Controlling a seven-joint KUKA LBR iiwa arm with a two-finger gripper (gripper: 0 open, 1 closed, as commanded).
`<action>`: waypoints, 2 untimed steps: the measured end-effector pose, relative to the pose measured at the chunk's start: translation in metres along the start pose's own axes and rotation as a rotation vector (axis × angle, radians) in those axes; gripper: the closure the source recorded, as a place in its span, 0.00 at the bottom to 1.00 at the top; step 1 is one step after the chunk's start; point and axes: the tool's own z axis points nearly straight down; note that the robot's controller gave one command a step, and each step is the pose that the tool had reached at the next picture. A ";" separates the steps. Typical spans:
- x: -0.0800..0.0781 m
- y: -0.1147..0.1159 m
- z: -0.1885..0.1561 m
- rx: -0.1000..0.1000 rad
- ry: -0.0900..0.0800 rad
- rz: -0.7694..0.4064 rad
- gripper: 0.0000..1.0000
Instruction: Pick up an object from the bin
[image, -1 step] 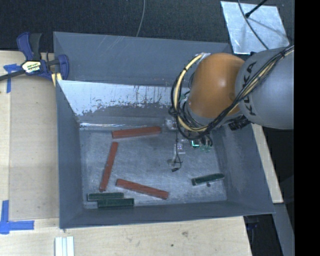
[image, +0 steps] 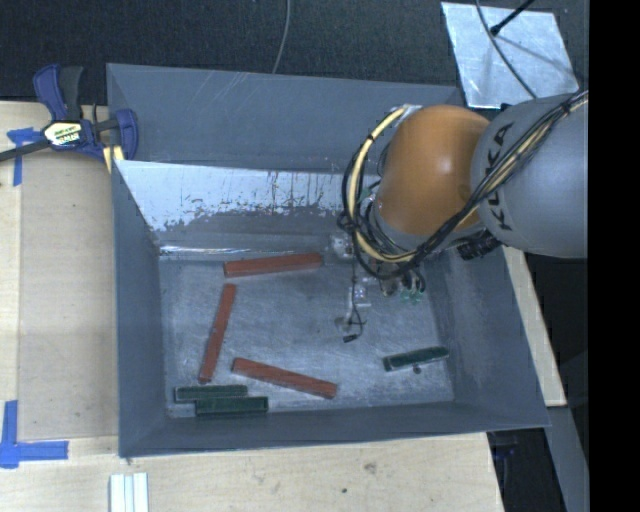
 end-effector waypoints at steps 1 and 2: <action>-0.030 -0.048 -0.005 -0.001 0.000 -0.054 0.00; -0.030 -0.075 -0.001 0.003 -0.002 -0.025 0.00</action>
Offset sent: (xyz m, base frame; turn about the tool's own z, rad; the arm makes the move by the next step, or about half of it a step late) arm 0.0045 -0.0608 -0.0061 0.0161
